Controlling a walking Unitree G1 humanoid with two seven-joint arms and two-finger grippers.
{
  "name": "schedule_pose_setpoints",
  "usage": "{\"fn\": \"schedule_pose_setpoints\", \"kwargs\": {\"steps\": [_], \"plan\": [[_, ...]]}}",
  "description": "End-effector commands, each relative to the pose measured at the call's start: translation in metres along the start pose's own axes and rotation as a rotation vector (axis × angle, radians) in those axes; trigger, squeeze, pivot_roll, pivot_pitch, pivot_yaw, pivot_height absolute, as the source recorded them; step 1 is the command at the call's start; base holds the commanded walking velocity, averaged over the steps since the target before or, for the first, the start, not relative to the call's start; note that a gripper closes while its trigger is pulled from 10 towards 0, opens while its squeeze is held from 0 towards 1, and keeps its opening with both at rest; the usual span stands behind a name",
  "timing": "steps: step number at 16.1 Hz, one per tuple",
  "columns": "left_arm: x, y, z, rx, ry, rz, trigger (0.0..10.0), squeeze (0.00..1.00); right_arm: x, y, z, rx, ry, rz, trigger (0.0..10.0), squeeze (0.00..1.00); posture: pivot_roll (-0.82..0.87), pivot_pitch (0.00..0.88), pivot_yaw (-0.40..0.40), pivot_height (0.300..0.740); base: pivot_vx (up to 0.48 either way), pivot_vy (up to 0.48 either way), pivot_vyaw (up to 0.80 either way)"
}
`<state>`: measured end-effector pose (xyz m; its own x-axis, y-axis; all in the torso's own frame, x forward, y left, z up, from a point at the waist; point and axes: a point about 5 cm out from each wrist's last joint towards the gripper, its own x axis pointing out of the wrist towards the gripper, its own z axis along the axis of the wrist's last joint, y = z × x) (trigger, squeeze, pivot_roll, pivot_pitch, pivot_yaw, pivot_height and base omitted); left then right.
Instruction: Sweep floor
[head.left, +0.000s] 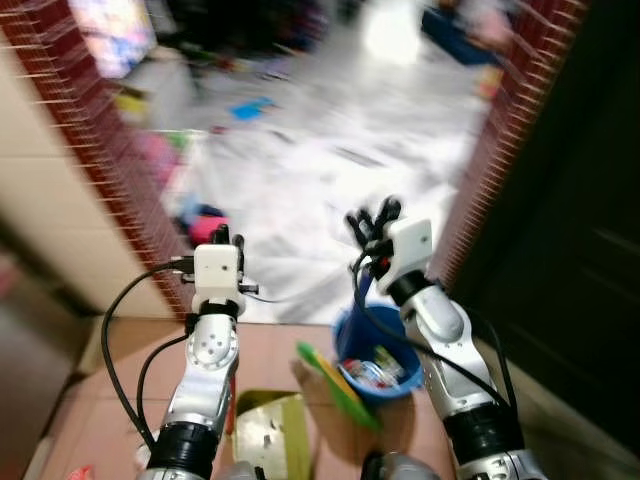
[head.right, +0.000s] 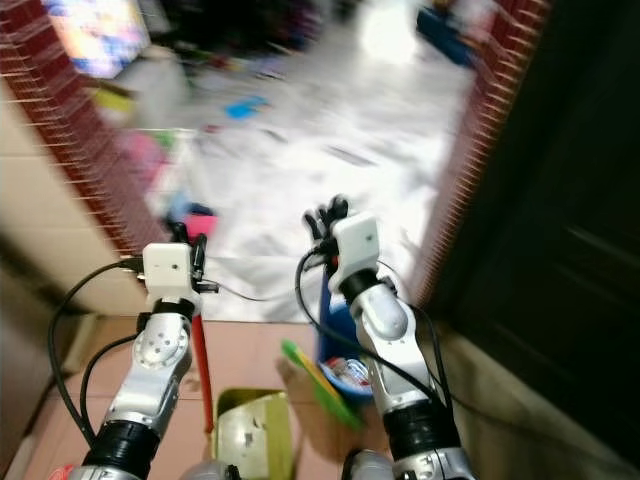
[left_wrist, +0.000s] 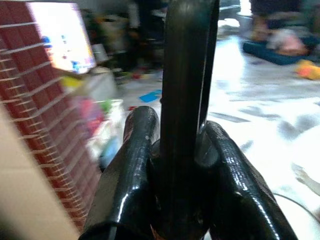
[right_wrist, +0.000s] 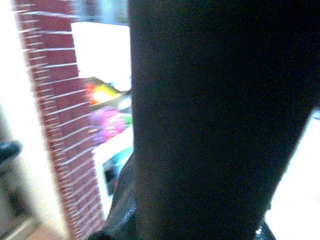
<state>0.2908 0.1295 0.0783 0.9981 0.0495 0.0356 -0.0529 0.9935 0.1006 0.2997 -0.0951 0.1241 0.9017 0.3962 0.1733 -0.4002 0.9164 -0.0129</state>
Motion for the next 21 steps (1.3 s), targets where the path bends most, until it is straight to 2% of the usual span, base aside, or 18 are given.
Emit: {"fn": "schedule_pose_setpoints", "kwargs": {"steps": [1,6,9,12,14,15,18,21], "plan": [[0.006,-0.002,0.01,-0.014,-0.046,0.009,10.0,0.0,0.003,-0.008,0.009,-0.076,-0.04,-0.057,10.0,0.0,-0.08,0.0,0.042,0.74,0.0,0.0,0.0],[0.006,-0.008,0.008,-0.043,-0.021,-0.004,10.0,0.0,0.0,-0.02,0.002,-0.156,0.004,-0.149,10.0,0.0,-0.08,0.0,0.041,0.74,0.0,0.0,0.0],[0.01,-0.01,0.006,-0.094,0.033,0.01,10.0,0.0,0.003,-0.019,0.002,-0.184,0.004,-0.148,10.0,0.0,-0.07,0.0,0.035,0.74,0.0,0.0,0.0],[0.009,-0.01,0.008,-0.127,0.025,-0.015,10.0,0.0,0.004,-0.013,0.002,-0.16,0.003,-0.126,10.0,0.0,-0.07,0.0,0.035,0.74,0.0,0.0,0.0],[0.005,-0.009,0.009,-0.136,0.018,-0.048,10.0,0.0,-0.001,0.001,-0.004,-0.041,0.028,-0.019,10.0,0.0,-0.07,0.0,0.038,0.74,0.0,0.0,0.0],[0.004,-0.008,0.009,-0.147,0.022,-0.054,10.0,0.0,-0.004,0.006,-0.008,-0.012,0.045,0.019,10.0,0.0,-0.07,0.0,0.04,0.74,0.0,0.0,0.0],[-0.001,-0.006,0.008,-0.135,0.033,-0.078,10.0,0.0,-0.017,0.015,-0.02,-0.013,0.094,0.062,10.0,0.0,-0.06,0.0,0.048,0.74,0.0,0.117,0.0],[-0.002,-0.012,0.01,-0.153,0.038,-0.111,10.0,0.0,-0.017,0.013,-0.023,-0.037,0.102,0.046,10.0,0.0,-0.06,0.0,0.055,0.74,0.0,0.48,0.0]]}}
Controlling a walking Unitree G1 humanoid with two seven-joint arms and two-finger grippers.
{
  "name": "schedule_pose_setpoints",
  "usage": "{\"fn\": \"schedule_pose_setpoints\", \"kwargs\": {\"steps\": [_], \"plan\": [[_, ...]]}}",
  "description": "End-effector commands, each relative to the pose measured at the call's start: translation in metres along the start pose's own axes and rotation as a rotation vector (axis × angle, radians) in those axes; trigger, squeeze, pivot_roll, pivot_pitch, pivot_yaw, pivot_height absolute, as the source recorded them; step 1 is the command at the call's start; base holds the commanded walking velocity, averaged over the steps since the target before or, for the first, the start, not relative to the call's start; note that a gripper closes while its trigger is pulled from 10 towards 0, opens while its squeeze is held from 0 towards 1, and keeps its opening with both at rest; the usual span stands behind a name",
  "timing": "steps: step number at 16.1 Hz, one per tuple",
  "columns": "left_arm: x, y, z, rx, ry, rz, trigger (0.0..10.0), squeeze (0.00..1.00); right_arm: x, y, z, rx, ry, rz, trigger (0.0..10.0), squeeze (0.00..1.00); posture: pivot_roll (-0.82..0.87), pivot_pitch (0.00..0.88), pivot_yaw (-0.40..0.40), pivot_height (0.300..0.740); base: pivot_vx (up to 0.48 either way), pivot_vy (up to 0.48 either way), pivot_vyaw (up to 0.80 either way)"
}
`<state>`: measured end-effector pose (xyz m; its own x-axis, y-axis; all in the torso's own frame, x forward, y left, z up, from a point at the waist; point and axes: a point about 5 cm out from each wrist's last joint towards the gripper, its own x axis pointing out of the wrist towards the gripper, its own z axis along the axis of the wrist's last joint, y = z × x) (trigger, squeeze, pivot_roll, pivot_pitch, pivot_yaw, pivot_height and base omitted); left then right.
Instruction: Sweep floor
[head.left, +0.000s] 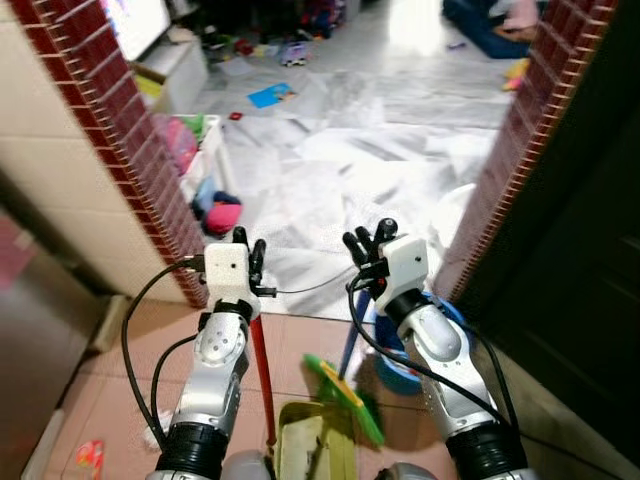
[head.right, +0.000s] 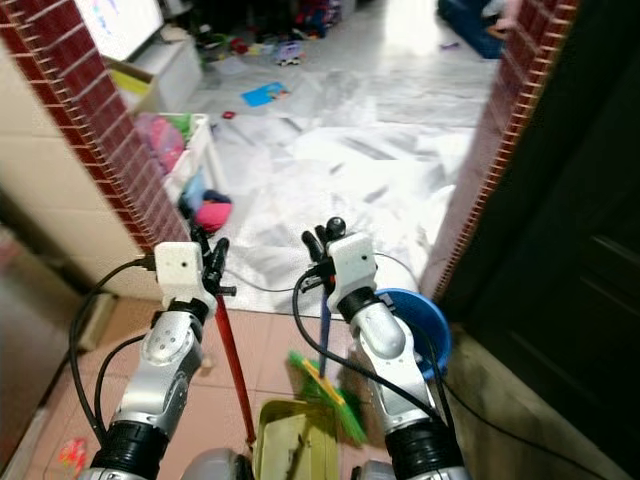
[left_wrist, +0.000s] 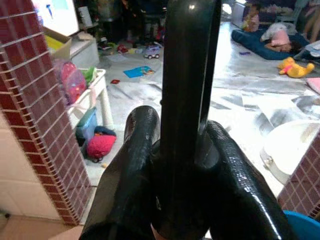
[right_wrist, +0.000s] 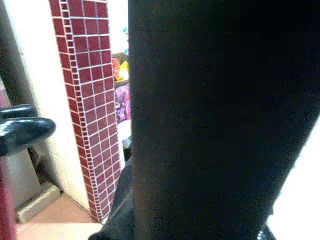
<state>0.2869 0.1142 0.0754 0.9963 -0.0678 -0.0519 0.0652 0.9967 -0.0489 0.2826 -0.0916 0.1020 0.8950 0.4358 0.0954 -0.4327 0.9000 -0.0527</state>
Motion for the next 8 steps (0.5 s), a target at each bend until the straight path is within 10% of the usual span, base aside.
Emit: {"fn": "schedule_pose_setpoints", "kwargs": {"steps": [1,8], "plan": [[0.002,-0.002,0.013,-0.004,-0.047,-0.014,10.0,0.0,0.002,0.001,-0.002,-0.011,0.026,0.005,10.0,0.0,-0.06,0.0,0.057,0.74,0.0,0.48,0.0],[0.007,-0.018,0.013,0.001,-0.026,-0.079,10.0,0.0,0.003,-0.004,-0.006,-0.033,0.047,-0.021,10.0,0.0,-0.06,0.0,0.055,0.74,0.0,0.479,0.0]]}}
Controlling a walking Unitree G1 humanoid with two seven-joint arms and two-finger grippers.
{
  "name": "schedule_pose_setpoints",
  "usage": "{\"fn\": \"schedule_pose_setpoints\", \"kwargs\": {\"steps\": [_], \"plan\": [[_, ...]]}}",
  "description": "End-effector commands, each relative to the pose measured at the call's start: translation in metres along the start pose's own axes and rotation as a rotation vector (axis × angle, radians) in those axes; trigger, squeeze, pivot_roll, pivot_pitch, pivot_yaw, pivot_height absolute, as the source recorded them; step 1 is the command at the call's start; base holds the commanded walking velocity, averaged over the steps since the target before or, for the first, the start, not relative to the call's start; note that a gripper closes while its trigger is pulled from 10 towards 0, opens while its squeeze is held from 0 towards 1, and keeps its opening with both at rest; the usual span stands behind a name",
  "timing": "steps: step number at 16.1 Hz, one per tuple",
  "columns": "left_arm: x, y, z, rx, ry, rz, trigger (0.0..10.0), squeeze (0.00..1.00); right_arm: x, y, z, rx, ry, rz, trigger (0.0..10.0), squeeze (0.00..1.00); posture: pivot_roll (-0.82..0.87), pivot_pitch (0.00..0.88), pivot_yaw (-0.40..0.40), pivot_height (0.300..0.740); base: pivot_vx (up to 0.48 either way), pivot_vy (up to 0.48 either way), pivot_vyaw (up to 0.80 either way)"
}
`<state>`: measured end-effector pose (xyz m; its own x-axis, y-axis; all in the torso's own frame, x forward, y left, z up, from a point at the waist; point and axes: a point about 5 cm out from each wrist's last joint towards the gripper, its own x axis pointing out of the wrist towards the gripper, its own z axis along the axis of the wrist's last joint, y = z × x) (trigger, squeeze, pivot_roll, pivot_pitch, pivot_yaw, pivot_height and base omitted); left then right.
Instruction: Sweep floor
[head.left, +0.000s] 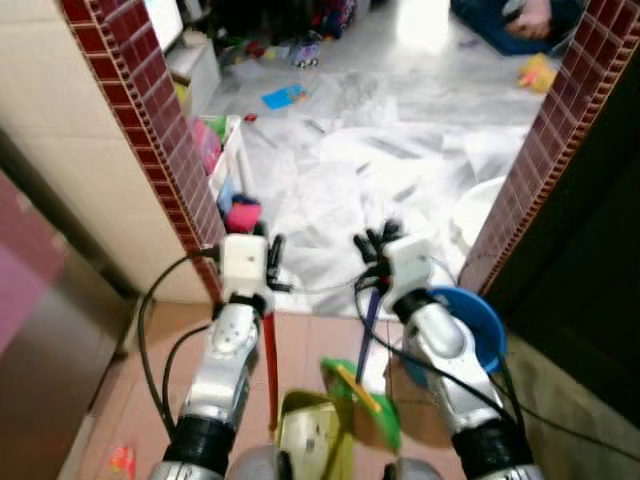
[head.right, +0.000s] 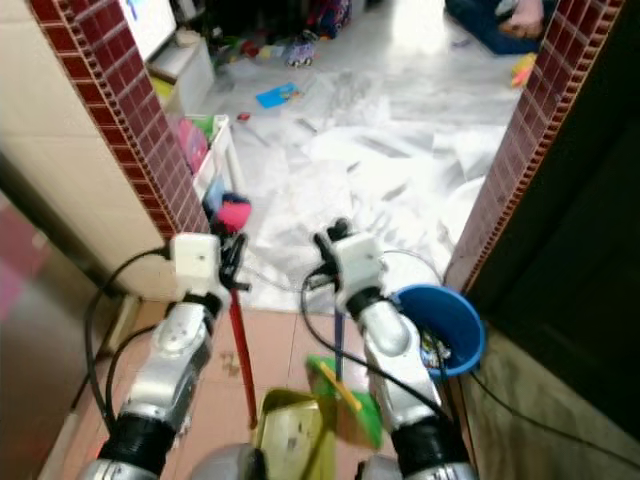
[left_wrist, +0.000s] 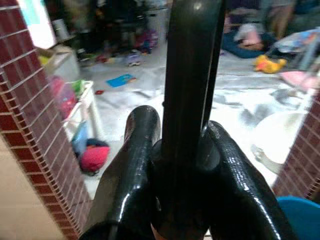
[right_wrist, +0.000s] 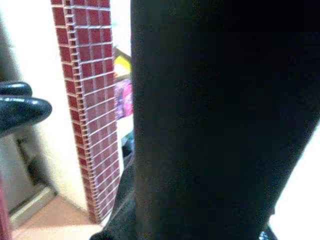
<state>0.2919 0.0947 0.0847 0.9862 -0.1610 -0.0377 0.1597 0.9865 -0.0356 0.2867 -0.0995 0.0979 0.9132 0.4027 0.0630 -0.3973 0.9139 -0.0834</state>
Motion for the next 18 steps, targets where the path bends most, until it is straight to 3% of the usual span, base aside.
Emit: {"fn": "schedule_pose_setpoints", "kwargs": {"steps": [1,7,15,18], "plan": [[0.0008,0.0017,0.0051,-0.014,-0.021,0.011,10.0,0.0,0.0025,0.0043,-0.0014,-0.004,0.014,0.007,10.0,0.0,-0.06,0.0,0.056,0.74,0.0,0.472,0.0],[0.0014,-0.0019,0.0103,-0.021,-0.047,-0.001,10.0,0.0,0.0044,0.0094,-0.0024,-0.005,0.019,0.015,10.0,0.0,-0.06,0.0,0.053,0.74,-0.094,0.0,0.0],[0.0031,-0.0033,0.0113,-0.035,-0.043,0.001,10.0,0.0,0.0051,0.0087,-0.0025,-0.015,0.019,0.015,10.0,0.0,-0.06,0.0,0.053,0.74,-0.464,0.0,0.0],[0.0043,-0.0013,0.0103,-0.02,-0.041,0.011,10.0,0.0,0.0058,0.0075,-0.0023,-0.02,0.019,0.016,10.0,0.0,-0.07,0.0,0.049,0.74,-0.35,0.323,0.0]]}}
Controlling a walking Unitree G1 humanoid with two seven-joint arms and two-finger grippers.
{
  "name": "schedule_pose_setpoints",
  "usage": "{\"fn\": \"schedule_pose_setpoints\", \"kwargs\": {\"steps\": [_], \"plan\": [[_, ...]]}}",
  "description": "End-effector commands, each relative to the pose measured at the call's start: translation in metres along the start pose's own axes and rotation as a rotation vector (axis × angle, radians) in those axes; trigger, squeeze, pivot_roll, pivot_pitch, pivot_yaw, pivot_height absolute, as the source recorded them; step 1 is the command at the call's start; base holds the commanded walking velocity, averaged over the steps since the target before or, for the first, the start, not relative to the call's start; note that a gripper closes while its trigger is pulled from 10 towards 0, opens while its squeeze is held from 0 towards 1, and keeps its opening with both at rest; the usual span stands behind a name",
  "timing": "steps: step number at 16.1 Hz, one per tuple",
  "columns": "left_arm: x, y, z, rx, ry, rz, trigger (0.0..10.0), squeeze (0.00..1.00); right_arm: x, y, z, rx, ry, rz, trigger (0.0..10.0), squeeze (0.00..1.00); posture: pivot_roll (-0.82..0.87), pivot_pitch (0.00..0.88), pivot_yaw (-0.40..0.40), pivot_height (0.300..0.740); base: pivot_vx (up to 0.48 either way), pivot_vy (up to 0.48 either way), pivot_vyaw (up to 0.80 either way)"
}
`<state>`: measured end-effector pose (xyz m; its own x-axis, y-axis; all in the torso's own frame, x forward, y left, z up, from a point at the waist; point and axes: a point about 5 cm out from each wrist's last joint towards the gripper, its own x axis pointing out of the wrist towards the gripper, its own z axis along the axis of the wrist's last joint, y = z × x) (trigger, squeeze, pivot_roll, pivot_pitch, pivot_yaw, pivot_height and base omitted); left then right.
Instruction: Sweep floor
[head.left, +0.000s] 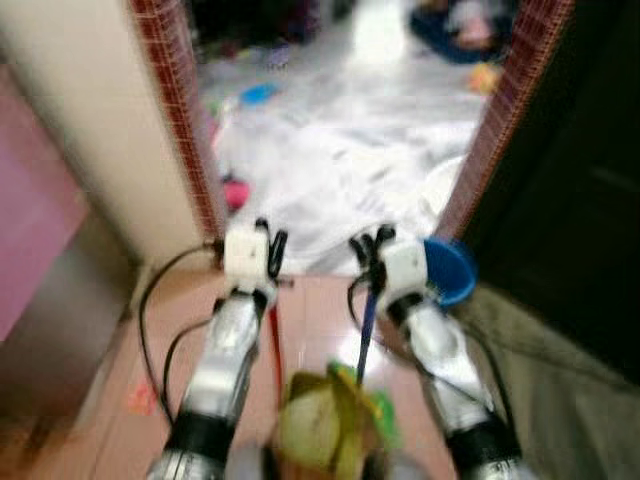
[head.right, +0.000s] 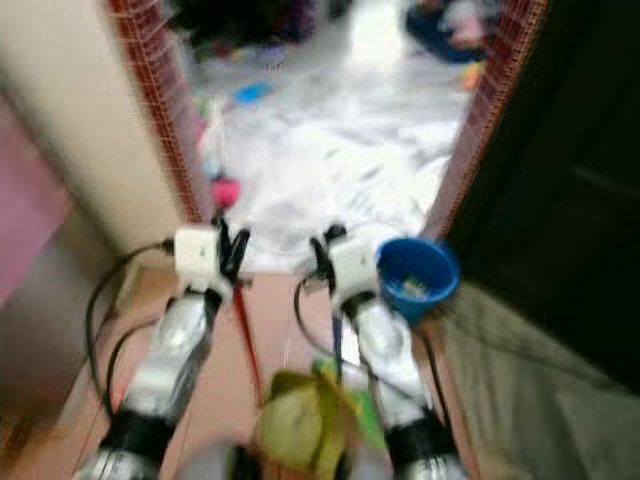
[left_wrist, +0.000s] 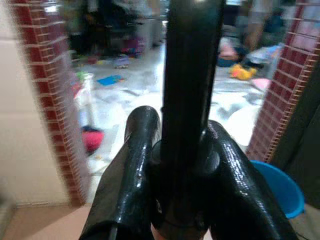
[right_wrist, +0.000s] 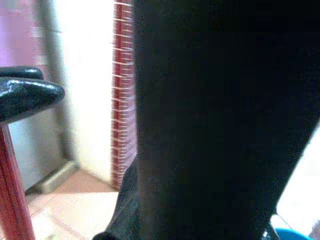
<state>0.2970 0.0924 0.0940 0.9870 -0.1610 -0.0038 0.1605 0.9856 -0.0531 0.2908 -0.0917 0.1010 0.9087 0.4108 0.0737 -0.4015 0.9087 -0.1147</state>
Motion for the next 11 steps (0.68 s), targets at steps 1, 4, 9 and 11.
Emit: {"fn": "schedule_pose_setpoints", "kwargs": {"steps": [1,4,9,11], "plan": [[0.0,0.001,0.001,-0.004,-0.005,0.015,10.0,0.0,-0.001,0.002,-0.005,0.01,0.031,0.008,10.0,0.0,-0.07,0.0,0.049,0.74,-0.281,0.394,0.0],[-0.001,0.002,0.004,0.004,-0.037,0.022,10.0,0.0,-0.001,0.002,-0.005,0.013,0.026,0.008,10.0,0.0,-0.07,0.0,0.047,0.74,-0.181,0.266,0.0],[-0.005,0.015,-0.002,-0.043,-0.019,0.068,10.0,0.0,-0.002,-0.002,-0.005,0.01,0.026,-0.016,10.0,0.0,-0.07,0.0,0.047,0.74,0.0,0.0,0.0],[-0.005,0.015,-0.002,-0.043,-0.019,0.068,10.0,0.0,-0.002,-0.002,-0.005,0.01,0.026,-0.016,10.0,0.0,-0.07,0.0,0.047,0.74,0.0,0.0,0.0]]}}
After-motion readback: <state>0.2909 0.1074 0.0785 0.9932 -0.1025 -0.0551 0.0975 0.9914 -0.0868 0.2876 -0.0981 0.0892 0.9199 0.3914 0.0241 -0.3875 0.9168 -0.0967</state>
